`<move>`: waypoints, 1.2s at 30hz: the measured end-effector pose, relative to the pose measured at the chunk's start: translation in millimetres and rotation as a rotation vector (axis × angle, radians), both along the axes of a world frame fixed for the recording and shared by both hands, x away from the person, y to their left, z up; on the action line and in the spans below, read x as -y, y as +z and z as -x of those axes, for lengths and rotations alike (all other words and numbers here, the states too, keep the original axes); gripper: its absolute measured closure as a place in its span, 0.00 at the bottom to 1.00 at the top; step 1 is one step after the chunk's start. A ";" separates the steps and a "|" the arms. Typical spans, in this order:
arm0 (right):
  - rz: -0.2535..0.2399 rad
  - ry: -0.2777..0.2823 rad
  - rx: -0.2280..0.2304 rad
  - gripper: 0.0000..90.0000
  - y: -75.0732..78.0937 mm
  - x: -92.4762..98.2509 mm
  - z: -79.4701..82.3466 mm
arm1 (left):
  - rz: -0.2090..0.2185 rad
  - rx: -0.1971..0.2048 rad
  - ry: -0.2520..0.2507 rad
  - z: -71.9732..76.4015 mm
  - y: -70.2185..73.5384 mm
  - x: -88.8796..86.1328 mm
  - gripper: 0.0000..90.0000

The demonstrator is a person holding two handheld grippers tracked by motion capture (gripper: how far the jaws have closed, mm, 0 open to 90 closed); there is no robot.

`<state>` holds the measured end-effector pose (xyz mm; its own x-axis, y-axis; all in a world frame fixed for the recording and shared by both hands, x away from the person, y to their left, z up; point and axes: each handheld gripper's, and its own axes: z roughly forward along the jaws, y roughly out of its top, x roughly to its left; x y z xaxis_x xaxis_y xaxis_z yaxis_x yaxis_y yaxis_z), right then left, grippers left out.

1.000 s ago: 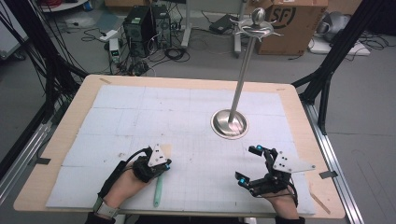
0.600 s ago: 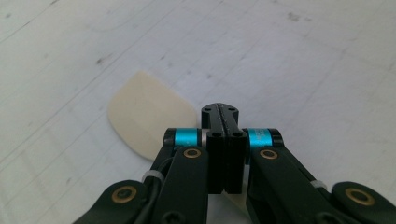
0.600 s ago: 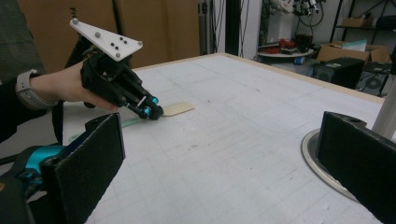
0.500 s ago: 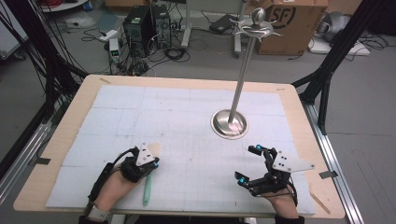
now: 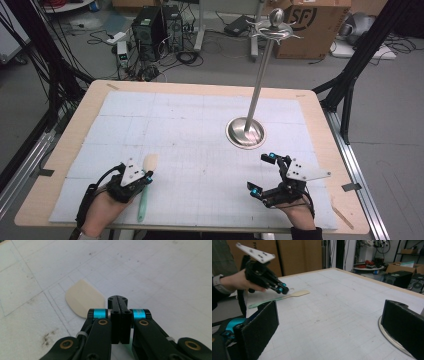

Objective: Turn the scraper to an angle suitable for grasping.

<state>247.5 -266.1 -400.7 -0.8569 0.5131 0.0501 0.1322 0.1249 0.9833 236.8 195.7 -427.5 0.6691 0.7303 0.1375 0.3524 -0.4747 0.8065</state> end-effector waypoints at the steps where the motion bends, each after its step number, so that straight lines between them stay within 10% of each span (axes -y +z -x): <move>1: -0.002 -0.001 0.001 0.00 0.2 -0.1 -0.5 | 0.000 0.000 0.000 0.0 0.0 0.0 1.00; 5: -0.005 0.004 0.006 0.00 1.2 -2.8 -3.1 | 0.090 -0.042 -0.100 12.7 2.8 -25.0 1.00; 14: -0.001 0.017 0.006 0.00 1.7 -8.4 -7.7 | 0.078 -0.104 -0.144 27.3 -8.6 -43.5 1.00; 17: -0.003 0.020 0.009 0.00 2.6 -9.2 -8.5 | 0.080 -0.194 -0.191 26.9 -18.0 -44.3 1.00; 36: 0.007 0.012 0.002 0.00 0.1 -7.9 -5.6 | 0.043 -0.104 -0.131 -0.2 -22.7 36.9 1.00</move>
<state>253.1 -258.2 -400.6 -0.8633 0.5028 0.0444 0.1285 0.1339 0.9826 236.9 158.8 -450.2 0.7681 0.6394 0.0334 0.3721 -0.4883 0.7894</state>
